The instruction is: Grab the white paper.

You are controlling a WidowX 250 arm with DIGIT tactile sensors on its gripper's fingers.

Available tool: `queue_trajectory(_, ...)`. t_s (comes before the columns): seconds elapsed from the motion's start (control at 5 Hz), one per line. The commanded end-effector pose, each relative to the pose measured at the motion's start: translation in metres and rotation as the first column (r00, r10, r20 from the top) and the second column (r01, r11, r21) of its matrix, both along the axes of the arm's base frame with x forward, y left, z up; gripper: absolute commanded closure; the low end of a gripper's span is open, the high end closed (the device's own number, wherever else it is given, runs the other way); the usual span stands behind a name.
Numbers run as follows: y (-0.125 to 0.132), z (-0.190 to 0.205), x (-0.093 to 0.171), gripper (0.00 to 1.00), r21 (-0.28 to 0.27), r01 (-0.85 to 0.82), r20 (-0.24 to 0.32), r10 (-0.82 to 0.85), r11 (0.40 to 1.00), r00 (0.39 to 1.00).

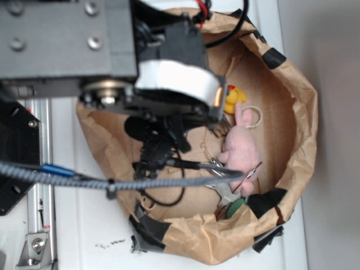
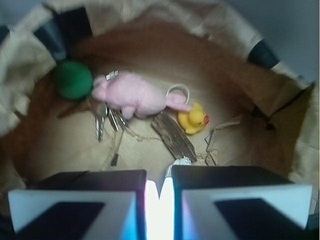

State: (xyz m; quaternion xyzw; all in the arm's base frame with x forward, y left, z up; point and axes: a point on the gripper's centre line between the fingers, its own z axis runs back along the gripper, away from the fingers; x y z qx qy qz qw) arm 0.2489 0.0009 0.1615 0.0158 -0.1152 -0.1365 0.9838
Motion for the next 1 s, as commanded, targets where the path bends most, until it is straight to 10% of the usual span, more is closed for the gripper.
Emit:
queue_trajectory(0.0, 0.013, -0.011, -0.003, 0.00, 0.010, 0.017, 0.000, -0.017, 1.000, 1.000)
queue_trajectory(0.8, 0.024, -0.113, -0.022, 0.00, 0.091, 0.184, -0.126, -0.172, 0.979, 0.977)
